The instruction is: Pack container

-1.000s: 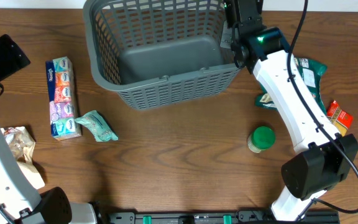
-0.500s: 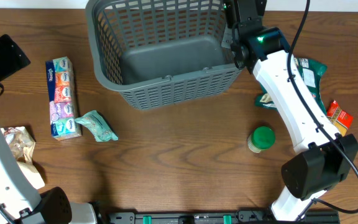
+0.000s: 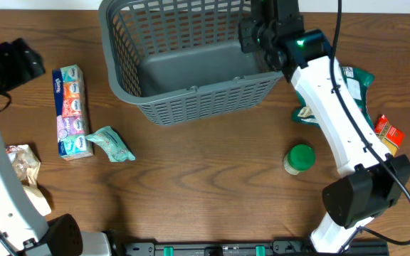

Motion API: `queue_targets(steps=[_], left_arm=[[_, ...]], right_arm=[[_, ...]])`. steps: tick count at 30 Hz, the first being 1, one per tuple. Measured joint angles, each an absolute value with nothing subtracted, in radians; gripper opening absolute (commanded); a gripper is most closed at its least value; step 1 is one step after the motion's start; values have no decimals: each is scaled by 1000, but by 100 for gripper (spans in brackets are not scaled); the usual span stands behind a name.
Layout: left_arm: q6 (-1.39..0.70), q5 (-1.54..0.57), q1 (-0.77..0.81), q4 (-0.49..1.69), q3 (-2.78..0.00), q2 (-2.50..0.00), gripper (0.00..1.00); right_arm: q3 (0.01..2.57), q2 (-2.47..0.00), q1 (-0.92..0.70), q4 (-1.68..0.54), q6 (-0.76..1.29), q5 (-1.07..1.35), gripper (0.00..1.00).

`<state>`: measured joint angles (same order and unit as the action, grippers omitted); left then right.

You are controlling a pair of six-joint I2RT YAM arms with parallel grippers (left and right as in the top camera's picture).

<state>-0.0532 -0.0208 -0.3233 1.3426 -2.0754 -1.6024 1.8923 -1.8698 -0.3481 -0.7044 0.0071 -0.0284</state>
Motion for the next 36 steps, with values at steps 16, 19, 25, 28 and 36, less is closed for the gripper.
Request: queue_targets(steps=[16, 19, 25, 28, 36], left_arm=[[83, -52, 88, 1444, -2075, -1586, 72], [84, -44, 142, 1468, -2075, -1571, 72], [84, 4, 159, 1469, -2075, -1562, 72], [84, 32, 158, 1463, -2075, -1562, 72], [84, 56, 158, 1459, -2075, -1562, 73]], right_arm=[[2269, -1847, -310, -1063, -11, -93, 1], [2269, -1848, -310, -1112, -11, -73, 1], [2269, -1858, -310, -1191, -11, -44, 1], [2269, -1876, -310, -1237, -11, -40, 1], [2268, -1960, -307, -1336, -11, -56, 1]])
